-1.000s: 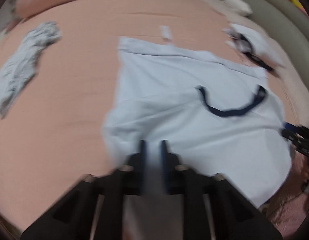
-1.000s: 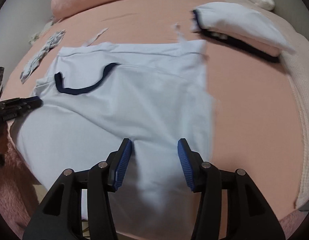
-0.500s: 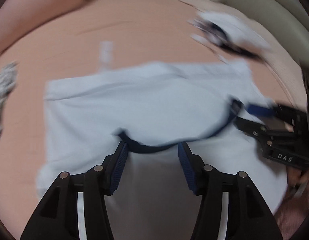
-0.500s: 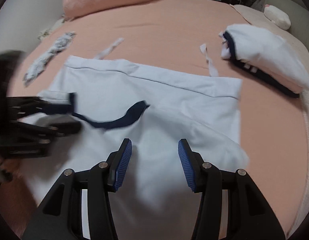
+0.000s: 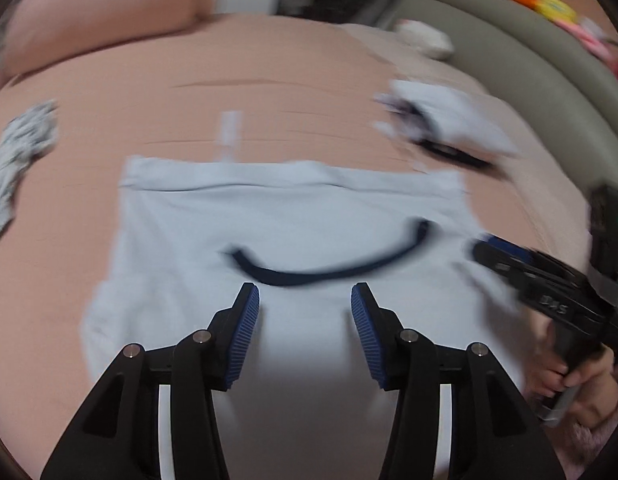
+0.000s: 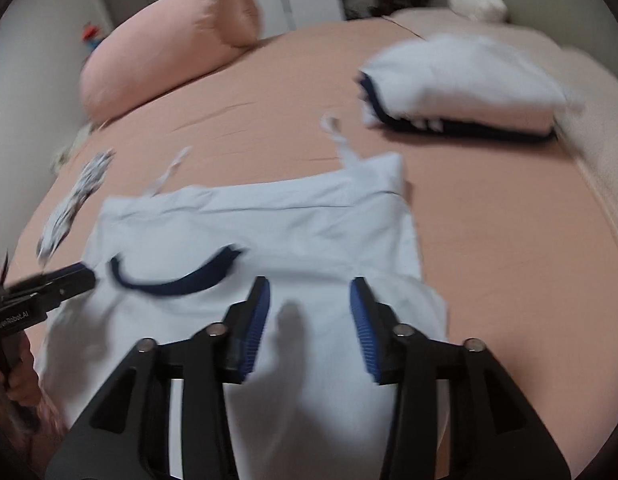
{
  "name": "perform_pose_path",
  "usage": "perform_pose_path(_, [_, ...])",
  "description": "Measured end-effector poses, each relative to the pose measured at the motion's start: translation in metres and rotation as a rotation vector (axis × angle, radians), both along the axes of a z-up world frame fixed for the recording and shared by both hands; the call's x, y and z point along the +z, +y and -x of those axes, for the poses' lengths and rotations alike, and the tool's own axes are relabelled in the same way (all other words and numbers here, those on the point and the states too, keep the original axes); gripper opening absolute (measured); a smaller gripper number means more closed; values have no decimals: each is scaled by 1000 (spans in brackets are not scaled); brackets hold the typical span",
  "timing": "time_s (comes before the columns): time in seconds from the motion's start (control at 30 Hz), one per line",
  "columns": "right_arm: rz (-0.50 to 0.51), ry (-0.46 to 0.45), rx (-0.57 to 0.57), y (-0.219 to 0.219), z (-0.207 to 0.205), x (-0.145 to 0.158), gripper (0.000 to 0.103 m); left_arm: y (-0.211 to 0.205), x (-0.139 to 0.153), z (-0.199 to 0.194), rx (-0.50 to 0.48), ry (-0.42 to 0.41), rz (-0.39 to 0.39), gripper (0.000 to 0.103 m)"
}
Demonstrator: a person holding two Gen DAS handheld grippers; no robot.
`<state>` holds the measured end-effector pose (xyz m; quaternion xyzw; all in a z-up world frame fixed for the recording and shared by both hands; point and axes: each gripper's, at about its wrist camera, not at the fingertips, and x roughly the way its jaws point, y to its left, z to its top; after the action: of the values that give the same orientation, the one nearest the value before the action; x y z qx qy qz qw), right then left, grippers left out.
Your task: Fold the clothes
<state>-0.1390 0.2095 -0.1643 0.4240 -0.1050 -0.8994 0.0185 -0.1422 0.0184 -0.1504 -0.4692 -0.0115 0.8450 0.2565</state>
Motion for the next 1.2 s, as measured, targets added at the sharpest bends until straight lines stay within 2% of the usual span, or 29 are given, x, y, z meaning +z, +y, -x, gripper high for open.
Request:
perform_pose_path(0.03, [9,3,20,-9,-6,5,50,9,0,-8,-32,11,-5,55])
perform_pose_path(0.07, [29,-2,35,-17,-12,8,52,18,-6,-11,-41,16,24,56])
perform_pose_path(0.1, [33,-13,48,-26,-15,8,57,24,-17,-9,-24,1,86,56])
perform_pose_path(0.13, [5,-32,58,-36,-16,4,57,29,-29,-7,-6,-14,148,56])
perform_pose_path(0.17, [-50,-66,65,-46,-15,-6,57,26,-37,-9,16,-28,175,58])
perform_pose_path(0.2, [-116,-111,72,-53,-13,-18,57,22,-34,-11,24,-21,156,58])
perform_pose_path(0.27, [-173,-108,91,-51,-22,-21,57,14,-24,-17,28,-40,108,58])
perform_pose_path(0.3, [-197,-112,83,-45,-30,-16,62,9,-18,-21,23,-66,80,58])
perform_pose_path(0.33, [-218,-132,63,-38,-37,-10,65,4,-9,-28,10,-74,14,58])
perform_pose_path(0.37, [-219,-143,49,-32,-45,-5,65,-1,0,-37,-3,-81,-52,58])
perform_pose_path(0.43, [-176,-134,32,-24,-66,4,65,2,7,-55,15,-61,-93,62])
perform_pose_path(0.47, [-152,-129,34,-24,-77,7,65,6,5,-62,21,-60,-66,62])
perform_pose_path(0.53, [-146,-138,71,-34,-92,6,65,13,-5,-76,21,-57,36,62])
perform_pose_path(0.6, [-198,-158,114,-45,-98,-2,65,18,-17,-80,-14,-71,149,62])
perform_pose_path(0.63, [-253,-170,112,-48,-99,-7,70,15,-21,-78,-15,-100,187,62])
perform_pose_path(0.67, [-277,-176,101,-47,-101,-11,74,9,-22,-75,-10,-151,169,61])
perform_pose_path(0.77, [-187,-168,36,-26,-108,-4,74,-30,-3,-71,83,-248,-2,61])
perform_pose_path(0.8, [-174,-153,6,-18,-112,1,73,-42,6,-74,118,-234,-19,61])
perform_pose_path(0.87, [-148,-126,-58,-1,-123,11,73,-57,18,-82,152,-178,-5,61])
perform_pose_path(0.97, [-82,-133,-153,29,-137,17,73,-66,14,-89,179,-174,31,61])
perform_pose_path(1.03, [-71,-161,-191,43,-148,14,73,-65,-4,-95,167,-226,55,61])
perform_pose_path(1.1, [-80,-202,-193,50,-152,5,73,-57,-18,-101,154,-235,161,61])
perform_pose_path(1.17, [-90,-245,-191,55,-154,-5,70,-50,-30,-103,155,-218,308,61])
perform_pose_path(1.2, [-95,-266,-190,57,-156,-10,71,-50,-33,-102,153,-226,318,61])
